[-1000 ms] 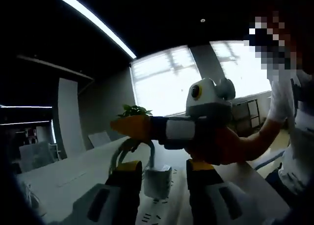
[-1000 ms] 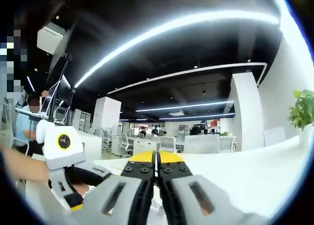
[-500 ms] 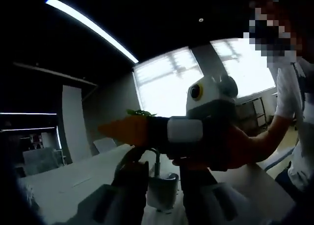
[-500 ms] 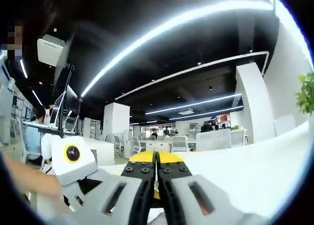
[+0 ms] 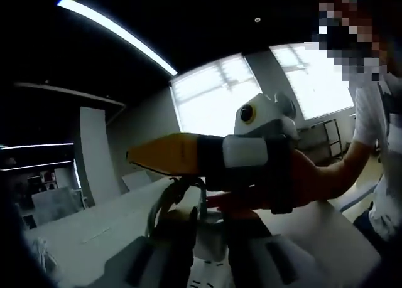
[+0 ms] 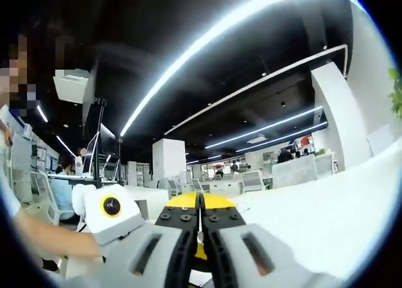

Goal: Straighten the power strip on the desk, plug the charger into it

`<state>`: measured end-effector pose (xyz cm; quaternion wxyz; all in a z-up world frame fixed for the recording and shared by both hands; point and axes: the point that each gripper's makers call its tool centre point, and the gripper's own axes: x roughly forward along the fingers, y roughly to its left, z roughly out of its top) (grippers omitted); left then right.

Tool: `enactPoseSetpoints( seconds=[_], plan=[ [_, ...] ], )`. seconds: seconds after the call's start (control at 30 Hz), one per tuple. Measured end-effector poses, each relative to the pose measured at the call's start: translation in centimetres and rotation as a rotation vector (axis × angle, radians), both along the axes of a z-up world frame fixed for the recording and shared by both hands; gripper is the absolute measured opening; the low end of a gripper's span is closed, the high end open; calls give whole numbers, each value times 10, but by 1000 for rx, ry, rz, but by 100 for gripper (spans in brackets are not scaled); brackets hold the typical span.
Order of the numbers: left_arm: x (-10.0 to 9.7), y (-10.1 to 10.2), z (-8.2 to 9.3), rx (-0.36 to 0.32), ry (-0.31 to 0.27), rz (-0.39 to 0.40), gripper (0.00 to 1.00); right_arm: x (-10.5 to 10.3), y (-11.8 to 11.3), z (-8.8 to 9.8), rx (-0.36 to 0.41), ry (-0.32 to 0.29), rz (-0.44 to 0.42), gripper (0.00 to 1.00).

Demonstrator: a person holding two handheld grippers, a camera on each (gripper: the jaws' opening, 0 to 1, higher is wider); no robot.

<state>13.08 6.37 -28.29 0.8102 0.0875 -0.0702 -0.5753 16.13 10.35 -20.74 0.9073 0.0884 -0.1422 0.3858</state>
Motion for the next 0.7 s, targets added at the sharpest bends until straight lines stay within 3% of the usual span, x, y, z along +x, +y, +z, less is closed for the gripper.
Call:
enactPoseSetpoints(
  seconds=[0.13,0.2,0.33,0.57,0.7],
  plan=[
    [0,-4,1,-1,-11,-4,22,-7,15,-3,-47,-23,55,1],
    [3,-5,1,-5,-7,0,22,-7,17,-3,-74,-41,43,1],
    [5,-2,3,-12,14,2,17,-7,12,-4,-66,-16,38,1],
    [9,1,3,-17,22,4,11,-7,-26,-9,-82,19,-28,6],
    [10,1,4,-20,21,3,11,-11,-56,-20,-167,18,-133,7]
  ],
)
